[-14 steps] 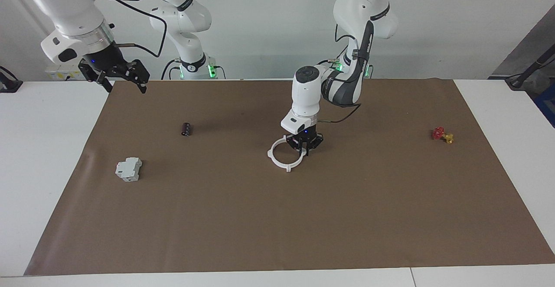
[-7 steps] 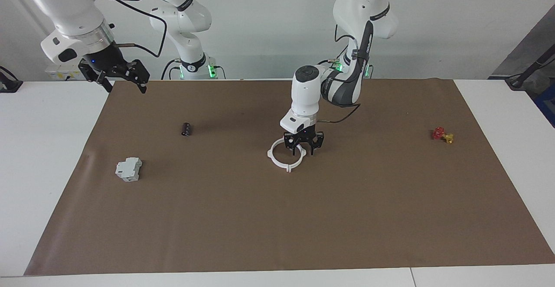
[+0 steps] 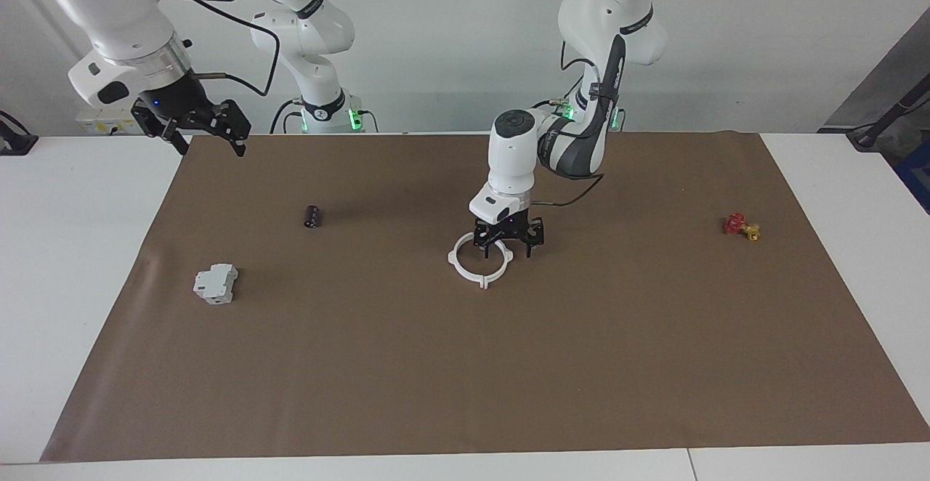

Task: Assemble drain pipe with both arms

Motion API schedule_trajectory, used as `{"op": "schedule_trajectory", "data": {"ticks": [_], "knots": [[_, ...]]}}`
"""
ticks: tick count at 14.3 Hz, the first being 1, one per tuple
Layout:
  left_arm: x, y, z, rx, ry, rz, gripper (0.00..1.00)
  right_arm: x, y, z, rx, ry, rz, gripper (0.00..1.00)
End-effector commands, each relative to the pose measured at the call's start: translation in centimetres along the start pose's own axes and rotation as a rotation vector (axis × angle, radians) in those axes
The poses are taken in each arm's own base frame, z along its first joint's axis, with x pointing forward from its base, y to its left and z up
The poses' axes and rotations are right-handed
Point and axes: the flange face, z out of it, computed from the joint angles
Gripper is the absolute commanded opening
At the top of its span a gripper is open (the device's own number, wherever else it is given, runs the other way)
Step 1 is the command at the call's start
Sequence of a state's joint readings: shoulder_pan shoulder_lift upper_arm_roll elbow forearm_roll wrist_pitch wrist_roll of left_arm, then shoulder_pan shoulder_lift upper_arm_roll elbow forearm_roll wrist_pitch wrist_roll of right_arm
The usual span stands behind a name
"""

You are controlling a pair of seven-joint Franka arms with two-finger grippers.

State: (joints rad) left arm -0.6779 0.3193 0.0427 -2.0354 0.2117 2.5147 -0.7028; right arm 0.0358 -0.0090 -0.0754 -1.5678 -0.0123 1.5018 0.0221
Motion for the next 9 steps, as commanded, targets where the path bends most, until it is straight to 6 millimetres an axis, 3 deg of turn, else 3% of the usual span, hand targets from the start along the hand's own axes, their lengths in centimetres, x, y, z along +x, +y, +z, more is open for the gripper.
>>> {"op": "schedule_trajectory", "data": {"ticks": [1, 5, 7, 9], "knots": [[1.2, -1.5, -2.9, 0.034, 0.005, -0.035, 1.0, 0.1, -0.1, -0.1, 0.001, 0.016, 0.007, 1.0], [4.6, -8.9, -8.9, 0.069, 0.012, -0.155, 1.0, 0.3, -0.1, -0.2, -0.002, 0.028, 0.006, 1.0], [6.0, -13.6, -11.2, 0.086, 0.015, -0.195, 1.0, 0.3, -0.1, -0.2, -0.004, 0.03, 0.004, 1.0], [6.9, -18.9, -12.7, 0.116, -0.019, -0.125, 1.0, 0.3, -0.1, -0.1, -0.004, 0.028, 0.004, 1.0]]}}
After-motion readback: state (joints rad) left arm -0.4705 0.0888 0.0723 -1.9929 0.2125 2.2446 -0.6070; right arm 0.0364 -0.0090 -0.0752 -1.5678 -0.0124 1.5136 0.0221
